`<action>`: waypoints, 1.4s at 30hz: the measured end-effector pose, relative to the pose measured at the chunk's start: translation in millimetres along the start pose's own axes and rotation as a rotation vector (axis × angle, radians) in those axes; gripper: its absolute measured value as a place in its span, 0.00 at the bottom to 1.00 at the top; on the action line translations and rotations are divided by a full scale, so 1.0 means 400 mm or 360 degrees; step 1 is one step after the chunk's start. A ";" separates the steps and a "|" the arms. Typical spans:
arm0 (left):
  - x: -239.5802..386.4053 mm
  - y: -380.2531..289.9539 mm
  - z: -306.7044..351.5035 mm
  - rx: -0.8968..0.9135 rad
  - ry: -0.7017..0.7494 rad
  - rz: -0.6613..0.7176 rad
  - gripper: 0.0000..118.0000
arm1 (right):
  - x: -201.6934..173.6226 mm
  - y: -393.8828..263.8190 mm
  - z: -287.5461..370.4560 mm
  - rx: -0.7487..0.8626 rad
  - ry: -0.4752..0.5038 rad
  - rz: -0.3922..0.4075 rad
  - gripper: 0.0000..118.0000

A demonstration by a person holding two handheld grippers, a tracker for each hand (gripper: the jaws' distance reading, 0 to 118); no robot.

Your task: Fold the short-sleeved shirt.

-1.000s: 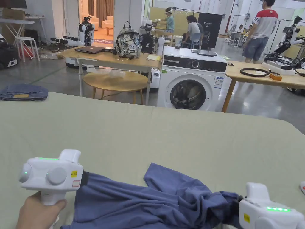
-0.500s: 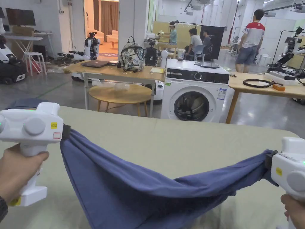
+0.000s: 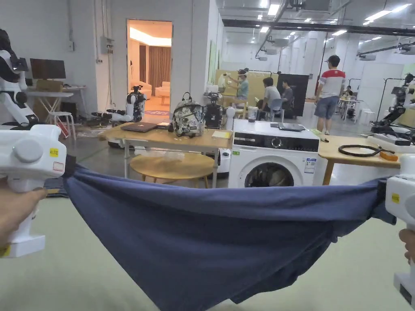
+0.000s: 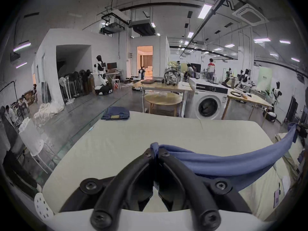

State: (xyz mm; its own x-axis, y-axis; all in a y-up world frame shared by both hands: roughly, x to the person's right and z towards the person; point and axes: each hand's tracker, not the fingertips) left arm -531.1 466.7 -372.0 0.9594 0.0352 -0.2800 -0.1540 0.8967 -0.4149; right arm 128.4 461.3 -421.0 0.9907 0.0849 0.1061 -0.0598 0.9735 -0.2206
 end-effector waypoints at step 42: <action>-0.078 -0.647 0.089 -0.0207 -0.0155 0.0202 0.00 | 0.048 -0.578 0.206 -0.0378 0.0001 0.0140 0.04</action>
State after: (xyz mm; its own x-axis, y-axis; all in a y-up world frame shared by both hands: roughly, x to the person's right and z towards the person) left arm -512.8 249.1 -225.2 0.9478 0.1922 -0.2545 -0.2980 0.8182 -0.4917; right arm 151.3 255.3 -288.0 0.9831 0.1668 0.0758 -0.1154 0.8852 -0.4507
